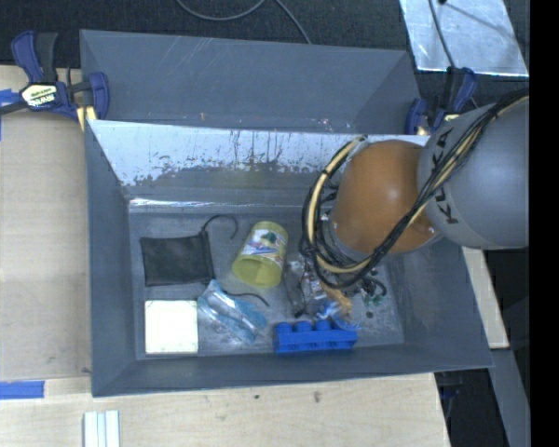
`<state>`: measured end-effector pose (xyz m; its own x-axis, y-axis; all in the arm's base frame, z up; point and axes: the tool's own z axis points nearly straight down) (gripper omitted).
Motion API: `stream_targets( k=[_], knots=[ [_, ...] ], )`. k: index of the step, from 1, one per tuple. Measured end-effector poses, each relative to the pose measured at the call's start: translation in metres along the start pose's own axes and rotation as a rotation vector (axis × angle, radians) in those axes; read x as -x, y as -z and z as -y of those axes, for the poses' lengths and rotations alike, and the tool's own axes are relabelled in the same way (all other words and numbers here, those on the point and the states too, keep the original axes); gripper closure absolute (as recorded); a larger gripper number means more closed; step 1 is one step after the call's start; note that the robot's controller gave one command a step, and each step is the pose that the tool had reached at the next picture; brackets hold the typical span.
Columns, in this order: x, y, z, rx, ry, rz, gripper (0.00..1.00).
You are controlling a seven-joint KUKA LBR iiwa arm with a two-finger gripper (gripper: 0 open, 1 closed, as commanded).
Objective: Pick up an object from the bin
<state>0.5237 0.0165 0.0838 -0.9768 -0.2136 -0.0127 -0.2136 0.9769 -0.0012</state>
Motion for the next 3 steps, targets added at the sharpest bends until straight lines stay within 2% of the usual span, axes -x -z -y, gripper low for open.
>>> stream_targets(
  k=[3],
  knots=[
    [0.001,0.029,0.000,-0.001,-0.001,0.002,1.00]
  ],
)
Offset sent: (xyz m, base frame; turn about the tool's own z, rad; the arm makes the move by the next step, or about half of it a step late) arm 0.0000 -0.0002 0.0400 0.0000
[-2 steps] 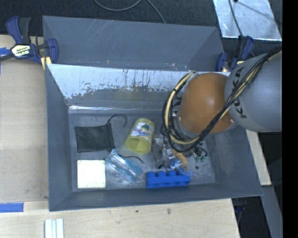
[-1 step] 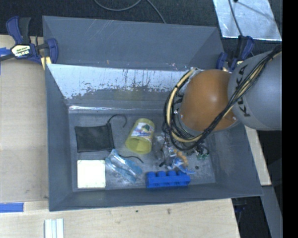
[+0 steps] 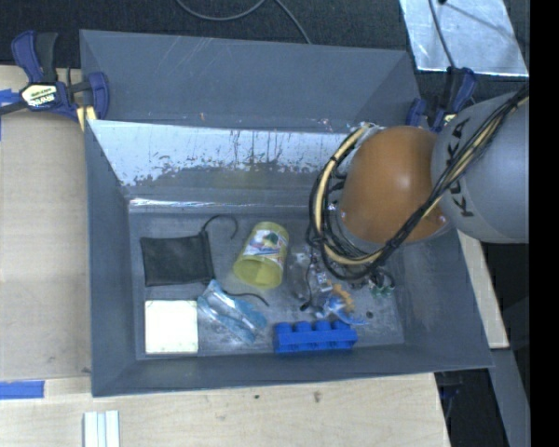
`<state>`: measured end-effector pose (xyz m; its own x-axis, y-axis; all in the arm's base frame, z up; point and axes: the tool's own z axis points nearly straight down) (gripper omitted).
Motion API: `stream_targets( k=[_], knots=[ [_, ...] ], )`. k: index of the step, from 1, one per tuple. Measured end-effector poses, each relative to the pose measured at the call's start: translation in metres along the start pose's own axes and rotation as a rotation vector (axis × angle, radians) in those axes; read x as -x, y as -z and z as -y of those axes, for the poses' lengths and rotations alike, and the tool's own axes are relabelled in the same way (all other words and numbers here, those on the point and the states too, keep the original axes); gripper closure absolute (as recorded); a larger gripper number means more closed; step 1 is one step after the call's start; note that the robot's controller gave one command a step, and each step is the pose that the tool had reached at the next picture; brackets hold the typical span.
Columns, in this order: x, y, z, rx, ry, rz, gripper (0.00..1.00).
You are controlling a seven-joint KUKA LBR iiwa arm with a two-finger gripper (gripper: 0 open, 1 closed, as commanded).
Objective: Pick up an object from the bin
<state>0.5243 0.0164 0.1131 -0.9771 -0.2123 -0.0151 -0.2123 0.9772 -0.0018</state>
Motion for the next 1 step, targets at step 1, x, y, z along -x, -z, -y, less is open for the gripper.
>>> stream_targets(
  k=[1],
  knots=[
    [0.0004,0.0057,0.0001,0.000,-0.001,0.002,1.00]
  ],
)
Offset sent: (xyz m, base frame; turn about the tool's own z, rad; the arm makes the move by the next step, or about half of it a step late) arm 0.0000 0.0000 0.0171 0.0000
